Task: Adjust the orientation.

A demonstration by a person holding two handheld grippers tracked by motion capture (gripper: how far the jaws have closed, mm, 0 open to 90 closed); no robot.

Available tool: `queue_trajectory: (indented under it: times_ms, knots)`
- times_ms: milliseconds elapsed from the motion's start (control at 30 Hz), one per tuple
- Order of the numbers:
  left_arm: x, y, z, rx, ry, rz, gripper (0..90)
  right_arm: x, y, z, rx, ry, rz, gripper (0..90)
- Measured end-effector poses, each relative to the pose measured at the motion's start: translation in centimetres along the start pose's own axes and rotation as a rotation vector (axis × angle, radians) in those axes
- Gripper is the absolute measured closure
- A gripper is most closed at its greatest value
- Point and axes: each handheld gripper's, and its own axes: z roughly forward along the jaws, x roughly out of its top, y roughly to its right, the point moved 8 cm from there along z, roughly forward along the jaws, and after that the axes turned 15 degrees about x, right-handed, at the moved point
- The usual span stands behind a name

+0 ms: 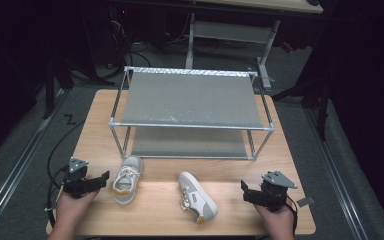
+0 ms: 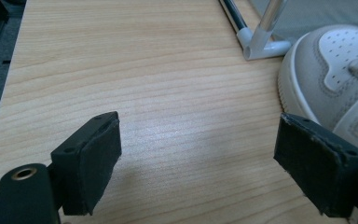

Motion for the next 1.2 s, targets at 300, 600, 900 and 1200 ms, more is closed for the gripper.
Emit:
queue_trajectory:
  times_ms: [300,600,900,1200]
  knots:
    - [1.1,0.3,-0.1,-0.004,0.033,-0.021,16.7,-1.0,0.4,-0.2,0.009,-0.026,0.039,0.4]
    - [1.4,0.3,-0.2,-0.01,0.036,-0.027,19.1,-1.3,1.1,-0.8,0.013,-0.014,0.079,2.3]
    - [2.2,0.4,-2.9,0.003,0.096,-0.029,31.1,-0.8,-0.5,-0.1,0.076,-0.04,0.045,0.0]
    - [3.5,2.9,-7.4,-0.023,0.16,-0.02,35.6,0.2,-3.9,0.5,0.178,-0.029,0.006,0.0]
